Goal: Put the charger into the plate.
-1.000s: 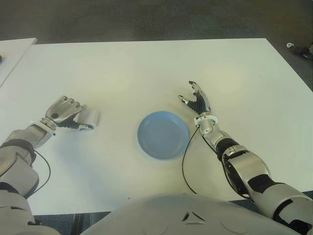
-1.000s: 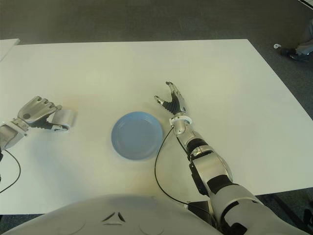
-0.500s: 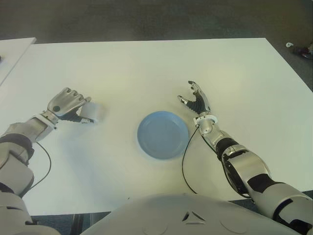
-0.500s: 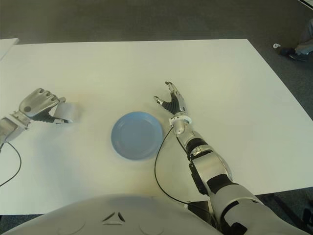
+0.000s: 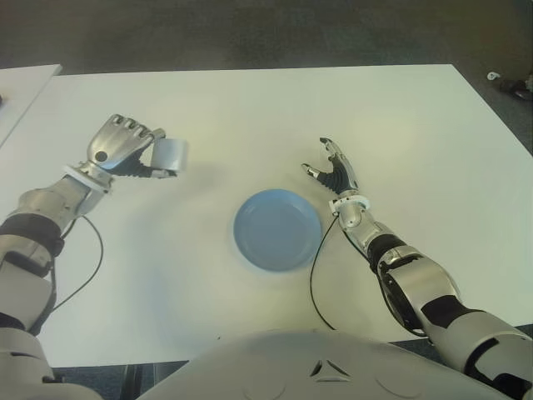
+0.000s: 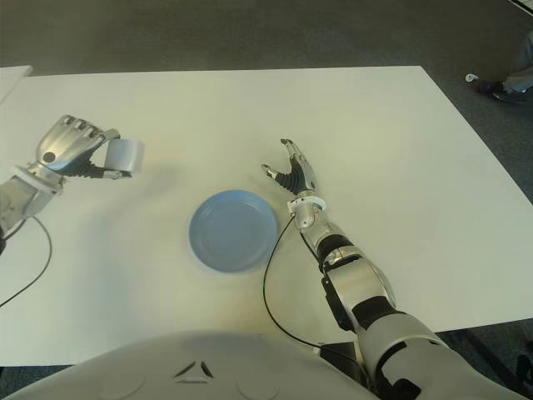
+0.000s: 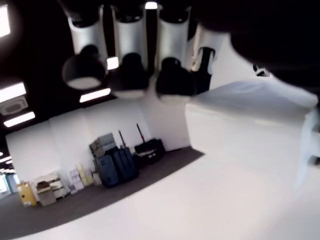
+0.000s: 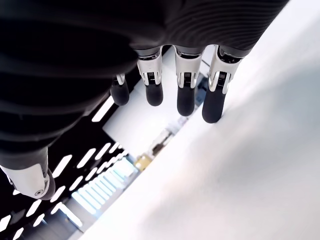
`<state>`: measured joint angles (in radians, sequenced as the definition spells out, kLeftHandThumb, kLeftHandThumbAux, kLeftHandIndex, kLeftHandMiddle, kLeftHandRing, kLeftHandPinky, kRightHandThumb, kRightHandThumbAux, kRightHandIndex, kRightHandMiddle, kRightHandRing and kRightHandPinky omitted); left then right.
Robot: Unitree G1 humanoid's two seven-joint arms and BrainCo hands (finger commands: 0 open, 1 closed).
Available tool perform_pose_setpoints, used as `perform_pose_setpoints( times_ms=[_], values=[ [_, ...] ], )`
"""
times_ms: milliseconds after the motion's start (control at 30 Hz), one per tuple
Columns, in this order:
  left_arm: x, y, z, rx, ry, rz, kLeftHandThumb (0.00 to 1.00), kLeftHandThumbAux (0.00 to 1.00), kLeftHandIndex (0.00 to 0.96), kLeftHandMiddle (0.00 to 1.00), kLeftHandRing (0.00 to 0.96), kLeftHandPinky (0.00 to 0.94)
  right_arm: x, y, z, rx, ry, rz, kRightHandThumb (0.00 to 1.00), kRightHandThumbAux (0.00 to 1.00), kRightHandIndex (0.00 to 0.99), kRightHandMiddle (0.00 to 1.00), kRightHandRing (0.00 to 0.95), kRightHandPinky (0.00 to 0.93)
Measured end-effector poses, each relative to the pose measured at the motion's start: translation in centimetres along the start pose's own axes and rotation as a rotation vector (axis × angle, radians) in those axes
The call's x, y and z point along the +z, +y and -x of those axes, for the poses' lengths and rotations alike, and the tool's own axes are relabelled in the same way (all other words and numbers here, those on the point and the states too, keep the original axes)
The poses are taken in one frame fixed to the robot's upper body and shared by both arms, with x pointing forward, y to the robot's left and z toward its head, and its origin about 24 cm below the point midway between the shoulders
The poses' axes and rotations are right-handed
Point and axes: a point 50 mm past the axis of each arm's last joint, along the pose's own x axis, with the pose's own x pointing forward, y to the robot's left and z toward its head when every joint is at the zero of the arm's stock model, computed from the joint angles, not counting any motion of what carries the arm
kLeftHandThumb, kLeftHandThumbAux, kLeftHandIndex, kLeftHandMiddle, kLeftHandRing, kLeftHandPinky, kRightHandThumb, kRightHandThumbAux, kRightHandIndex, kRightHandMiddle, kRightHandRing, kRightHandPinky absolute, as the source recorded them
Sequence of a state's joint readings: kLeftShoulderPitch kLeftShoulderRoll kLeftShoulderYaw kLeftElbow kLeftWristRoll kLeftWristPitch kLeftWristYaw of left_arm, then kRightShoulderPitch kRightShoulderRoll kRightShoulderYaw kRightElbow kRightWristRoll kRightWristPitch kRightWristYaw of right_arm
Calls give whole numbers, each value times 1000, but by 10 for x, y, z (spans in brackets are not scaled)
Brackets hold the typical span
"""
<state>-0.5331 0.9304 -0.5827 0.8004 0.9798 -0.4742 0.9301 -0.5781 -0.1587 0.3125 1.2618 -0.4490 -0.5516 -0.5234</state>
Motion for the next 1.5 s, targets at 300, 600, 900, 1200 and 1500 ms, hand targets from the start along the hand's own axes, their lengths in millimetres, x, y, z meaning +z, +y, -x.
perform_pose_setpoints(
  times_ms=[300, 600, 900, 1200, 1500],
  values=[
    [28, 2, -18, 41, -1, 113, 715, 701, 444, 850, 840, 837, 3, 2, -2, 6, 2, -14, 0, 514, 0, 0, 97, 167],
    [38, 0, -22, 45, 4, 153, 717, 701, 444, 854, 845, 847, 2, 1, -2, 2, 22, -36, 0, 492, 0, 0, 46, 105],
    [61, -1, -32, 64, -51, 200, 717, 701, 444, 851, 843, 844, 3, 2, -4, -8, 50, -107, 0, 505, 0, 0, 7, 75],
    [106, -3, -42, 42, -128, 272, 723, 700, 444, 864, 854, 864, 5, -2, -10, 4, 99, -291, 29, 486, 0, 0, 0, 50],
    [136, -16, -31, -17, -178, 331, 724, 701, 443, 865, 862, 868, 4, -6, -13, 17, 114, -359, 40, 490, 0, 0, 0, 47]
  ],
)
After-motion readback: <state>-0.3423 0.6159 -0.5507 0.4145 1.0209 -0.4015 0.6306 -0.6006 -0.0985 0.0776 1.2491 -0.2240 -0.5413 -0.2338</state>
